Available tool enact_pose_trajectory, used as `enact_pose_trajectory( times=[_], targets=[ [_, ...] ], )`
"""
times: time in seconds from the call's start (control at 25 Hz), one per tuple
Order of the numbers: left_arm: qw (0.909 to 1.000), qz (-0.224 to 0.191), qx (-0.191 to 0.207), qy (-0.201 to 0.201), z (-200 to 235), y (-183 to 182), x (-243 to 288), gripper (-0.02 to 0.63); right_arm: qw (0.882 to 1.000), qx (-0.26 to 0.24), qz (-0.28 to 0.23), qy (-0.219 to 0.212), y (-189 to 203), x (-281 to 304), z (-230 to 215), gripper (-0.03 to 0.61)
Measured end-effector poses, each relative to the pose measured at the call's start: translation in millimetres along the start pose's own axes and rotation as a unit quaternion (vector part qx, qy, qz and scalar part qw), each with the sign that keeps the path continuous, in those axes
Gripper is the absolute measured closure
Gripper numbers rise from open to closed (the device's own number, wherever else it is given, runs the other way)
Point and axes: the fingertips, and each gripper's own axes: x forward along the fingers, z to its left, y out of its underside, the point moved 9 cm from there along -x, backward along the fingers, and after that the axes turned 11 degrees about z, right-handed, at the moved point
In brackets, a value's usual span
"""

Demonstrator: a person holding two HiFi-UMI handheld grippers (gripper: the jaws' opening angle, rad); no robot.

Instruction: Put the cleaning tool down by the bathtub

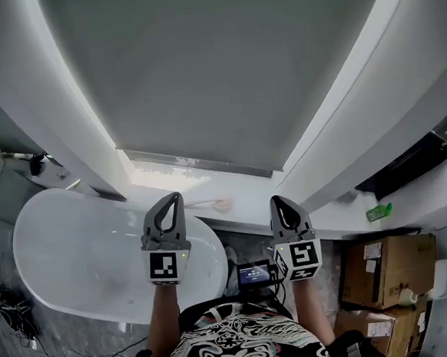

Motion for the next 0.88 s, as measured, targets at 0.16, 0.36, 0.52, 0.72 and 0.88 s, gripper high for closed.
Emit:
enact_pose_trajectory(
  times=[0.16,0.36,0.52,0.72,0.88],
  targets=[
    [1.0000,-0.004,0.008,0.000,0,-11,-18,0.597,1.000,0.000,-0.014,-0.001,-10,-10,9,0.551],
    [0.9998,-0.007,0.019,-0.005,-2,-19,-28,0.597,1.000,0.007,-0.022,0.001,-13,-15,14,0.551],
    [0.9997,-0.008,0.024,0.000,-1,-25,-31,0.597,0.999,0.015,-0.028,0.002,-15,-16,15,0.551],
    [1.0000,0.006,0.000,-0.004,5,-20,-36,0.597,1.000,0.010,-0.027,-0.006,-15,-18,27,0.551],
    [0.9991,0.006,-0.041,0.006,6,-15,-38,0.597,1.000,-0.001,-0.030,-0.008,-17,-15,25,0.551]
  ],
)
